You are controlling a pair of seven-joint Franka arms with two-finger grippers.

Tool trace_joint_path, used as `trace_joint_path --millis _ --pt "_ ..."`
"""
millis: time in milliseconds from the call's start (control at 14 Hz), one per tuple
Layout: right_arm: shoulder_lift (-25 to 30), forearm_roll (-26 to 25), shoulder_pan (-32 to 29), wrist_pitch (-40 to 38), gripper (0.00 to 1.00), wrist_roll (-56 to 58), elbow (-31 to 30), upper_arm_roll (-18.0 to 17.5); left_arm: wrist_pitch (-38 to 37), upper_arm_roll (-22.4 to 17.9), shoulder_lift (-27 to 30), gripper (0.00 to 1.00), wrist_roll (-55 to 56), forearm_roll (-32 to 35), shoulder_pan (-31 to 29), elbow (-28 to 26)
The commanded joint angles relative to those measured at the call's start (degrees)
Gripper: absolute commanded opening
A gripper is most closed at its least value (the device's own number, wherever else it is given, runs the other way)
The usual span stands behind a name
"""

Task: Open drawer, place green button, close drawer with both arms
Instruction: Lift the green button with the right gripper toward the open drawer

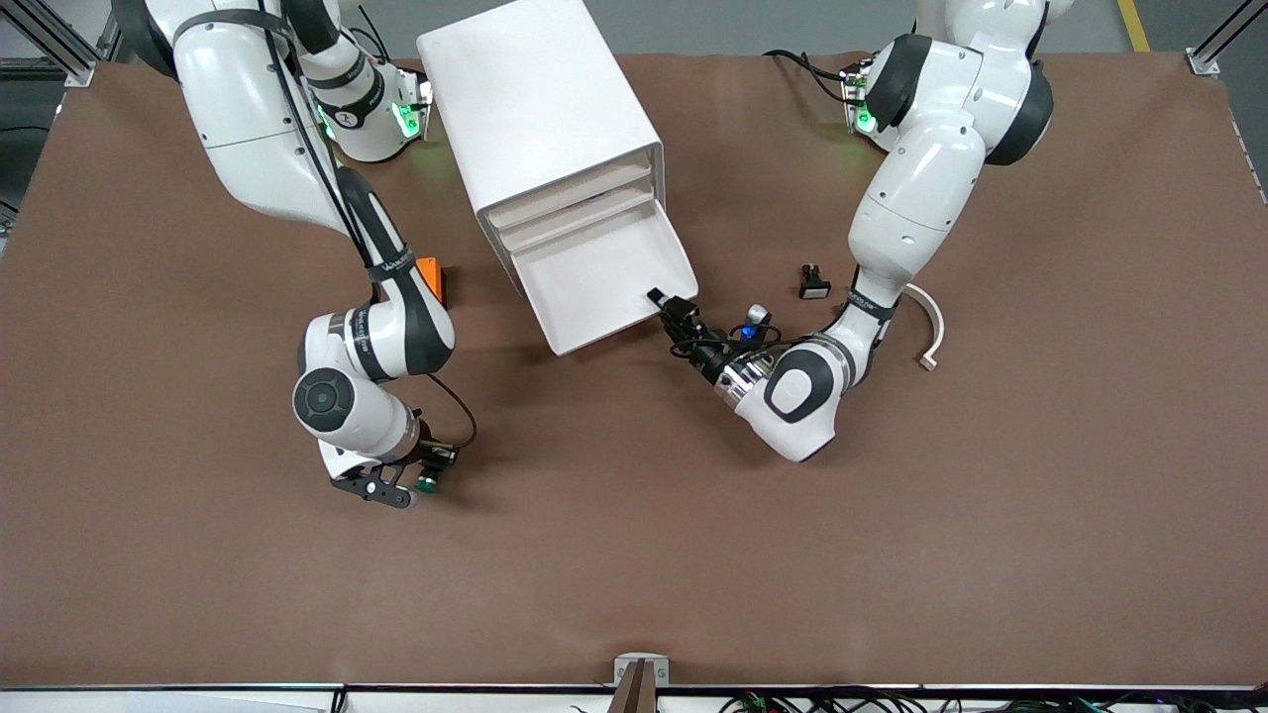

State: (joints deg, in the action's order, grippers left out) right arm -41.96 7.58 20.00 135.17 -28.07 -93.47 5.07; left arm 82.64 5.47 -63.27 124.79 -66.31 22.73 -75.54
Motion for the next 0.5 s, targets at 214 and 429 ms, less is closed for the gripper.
trace_joint_path --millis 214,429 --pt "4.85 -0.37 0.92 -13.85 0.00 -5.56 5.22 0.30 0.86 0.06 1.21 0.99 -22.35 -1.81 -2.25 1.80" --pt "10.22 -0.37 4.34 -23.25 0.00 -13.38 7.42 0.29 0.60 -0.99 4.37 0.99 -36.24 0.90 -2.86 2.85"
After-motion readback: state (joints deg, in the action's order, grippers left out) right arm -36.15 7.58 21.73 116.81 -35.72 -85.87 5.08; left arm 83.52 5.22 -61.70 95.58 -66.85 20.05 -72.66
